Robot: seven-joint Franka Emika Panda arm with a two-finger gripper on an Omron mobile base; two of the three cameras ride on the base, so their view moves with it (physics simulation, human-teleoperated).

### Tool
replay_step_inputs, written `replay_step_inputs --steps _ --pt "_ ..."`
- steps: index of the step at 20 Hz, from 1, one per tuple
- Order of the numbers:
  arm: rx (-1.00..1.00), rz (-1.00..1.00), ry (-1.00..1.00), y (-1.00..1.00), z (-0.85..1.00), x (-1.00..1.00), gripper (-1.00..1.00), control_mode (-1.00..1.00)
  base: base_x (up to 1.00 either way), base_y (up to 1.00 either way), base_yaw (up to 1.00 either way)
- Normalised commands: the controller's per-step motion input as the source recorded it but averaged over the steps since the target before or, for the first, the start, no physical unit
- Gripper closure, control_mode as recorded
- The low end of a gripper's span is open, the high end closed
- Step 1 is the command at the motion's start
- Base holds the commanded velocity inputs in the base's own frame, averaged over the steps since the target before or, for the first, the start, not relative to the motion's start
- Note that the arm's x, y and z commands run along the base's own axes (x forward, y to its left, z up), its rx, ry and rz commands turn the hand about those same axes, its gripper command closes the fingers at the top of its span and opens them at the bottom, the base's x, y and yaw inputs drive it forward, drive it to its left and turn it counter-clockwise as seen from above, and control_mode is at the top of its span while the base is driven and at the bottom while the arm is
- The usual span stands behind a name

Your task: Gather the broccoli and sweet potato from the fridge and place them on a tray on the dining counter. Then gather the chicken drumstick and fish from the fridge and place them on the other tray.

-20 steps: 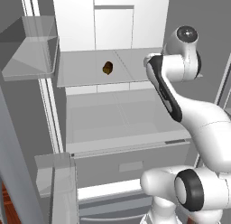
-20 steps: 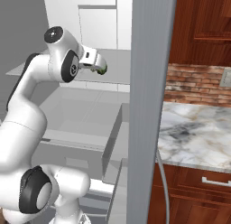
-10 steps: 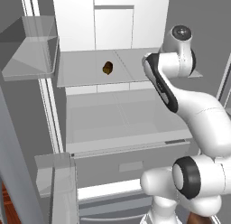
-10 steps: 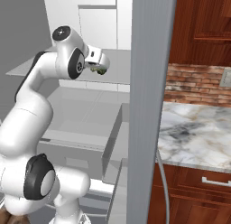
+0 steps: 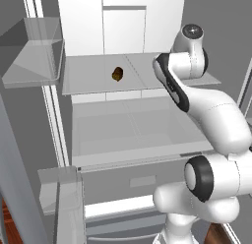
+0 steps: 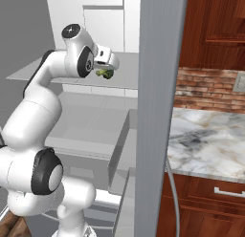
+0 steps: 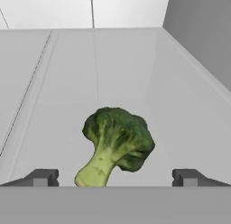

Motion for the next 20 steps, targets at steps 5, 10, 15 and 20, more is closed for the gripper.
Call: replay_step_inputs --steps 5,10,15,20 --pt "0.0 0.0 0.0 -0.1 -0.09 0.2 -1.0 -1.0 0.0 0.0 0.0" --pt "0.0 0.0 0.0 -0.01 -0.12 0.01 -1.0 -1.0 0.0 0.0 0.0" --pt "0.0 0.0 0.03 0.0 -0.09 0.01 -1.0 -1.0 0.0 0.0 0.0" --pt "0.0 0.0 0.05 -0.09 -0.03 0.19 -1.0 -1.0 0.0 0.0 0.0"
